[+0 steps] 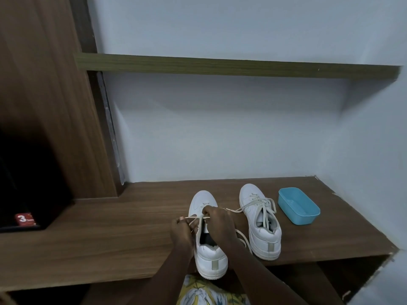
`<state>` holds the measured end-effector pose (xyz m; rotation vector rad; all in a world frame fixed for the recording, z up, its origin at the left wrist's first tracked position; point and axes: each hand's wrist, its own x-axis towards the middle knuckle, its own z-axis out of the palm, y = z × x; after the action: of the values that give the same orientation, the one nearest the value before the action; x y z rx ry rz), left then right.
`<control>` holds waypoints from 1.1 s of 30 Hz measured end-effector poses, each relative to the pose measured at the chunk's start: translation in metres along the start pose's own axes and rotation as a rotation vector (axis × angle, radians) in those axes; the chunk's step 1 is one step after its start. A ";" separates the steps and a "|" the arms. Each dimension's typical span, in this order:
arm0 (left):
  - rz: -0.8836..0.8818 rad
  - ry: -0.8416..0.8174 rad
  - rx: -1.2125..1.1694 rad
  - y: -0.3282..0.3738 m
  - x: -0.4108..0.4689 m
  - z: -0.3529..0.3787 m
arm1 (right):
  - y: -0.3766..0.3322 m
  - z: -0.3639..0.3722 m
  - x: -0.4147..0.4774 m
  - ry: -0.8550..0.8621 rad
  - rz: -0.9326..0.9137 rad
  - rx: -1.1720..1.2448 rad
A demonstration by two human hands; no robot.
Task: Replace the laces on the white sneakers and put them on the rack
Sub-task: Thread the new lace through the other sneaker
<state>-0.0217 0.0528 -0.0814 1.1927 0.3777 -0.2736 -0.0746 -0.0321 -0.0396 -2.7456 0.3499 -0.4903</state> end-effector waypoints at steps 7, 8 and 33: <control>0.049 0.065 -0.114 0.013 -0.003 -0.011 | 0.004 -0.004 0.000 -0.008 0.039 0.051; 0.124 0.070 0.040 0.013 0.000 -0.014 | 0.004 -0.006 0.000 -0.011 0.055 0.071; 0.213 0.459 0.895 0.018 0.043 -0.084 | 0.012 0.014 -0.009 0.007 0.030 -0.279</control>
<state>0.0130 0.1380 -0.1110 2.1760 0.5427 0.0429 -0.0795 -0.0363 -0.0584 -3.0016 0.4941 -0.4757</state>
